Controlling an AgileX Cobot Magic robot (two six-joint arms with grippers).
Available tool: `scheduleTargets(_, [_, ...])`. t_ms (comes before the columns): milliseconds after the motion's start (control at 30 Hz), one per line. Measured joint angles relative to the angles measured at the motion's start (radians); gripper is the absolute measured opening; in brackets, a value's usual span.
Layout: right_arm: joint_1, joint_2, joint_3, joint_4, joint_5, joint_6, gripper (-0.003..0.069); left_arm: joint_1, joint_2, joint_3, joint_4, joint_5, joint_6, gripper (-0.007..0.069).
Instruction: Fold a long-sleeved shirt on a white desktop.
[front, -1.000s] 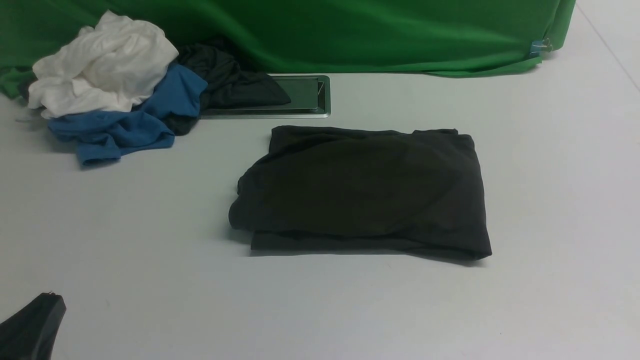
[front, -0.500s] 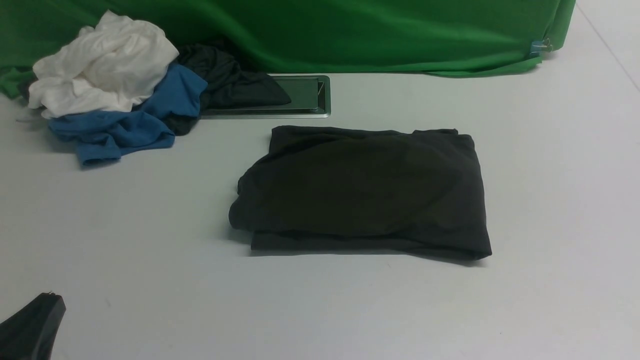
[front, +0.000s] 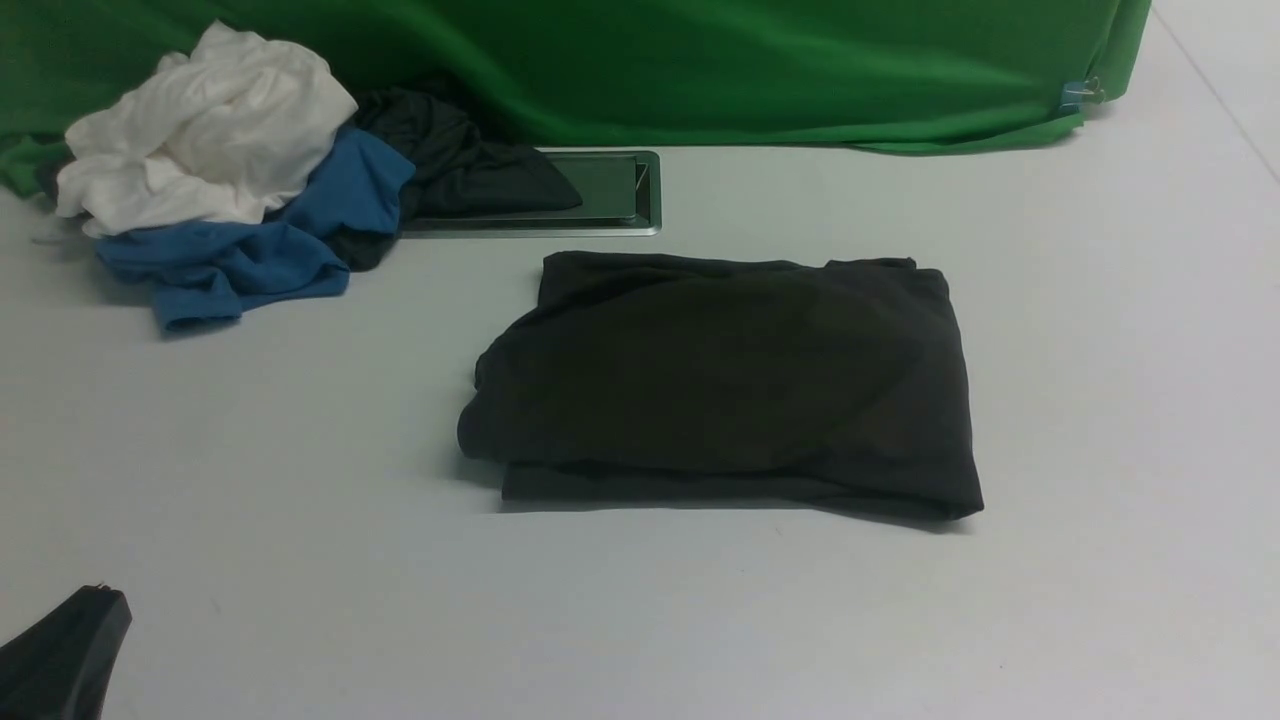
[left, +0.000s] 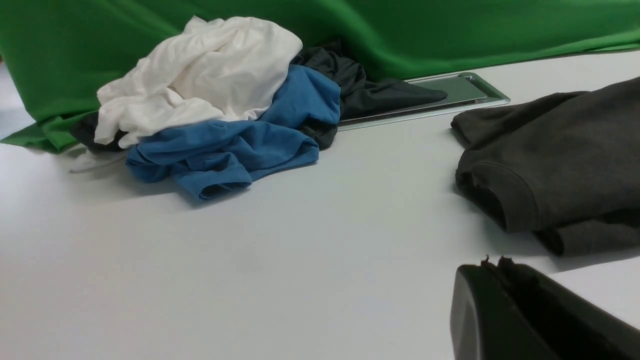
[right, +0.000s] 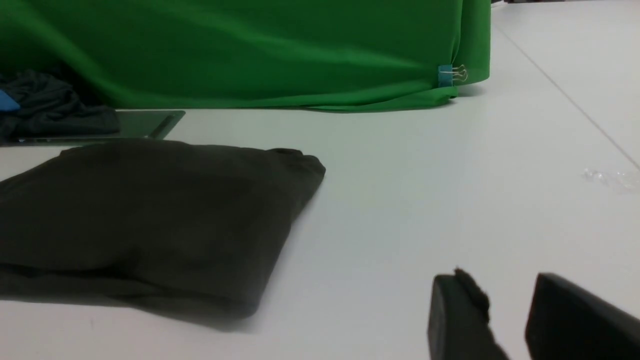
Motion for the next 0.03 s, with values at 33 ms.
scheduleTargets(33, [0.0, 0.0, 0.0, 0.0, 0.0, 0.0, 0.0239, 0.0, 0.0, 0.0, 0.0, 0.0, 0.0, 0.0018])
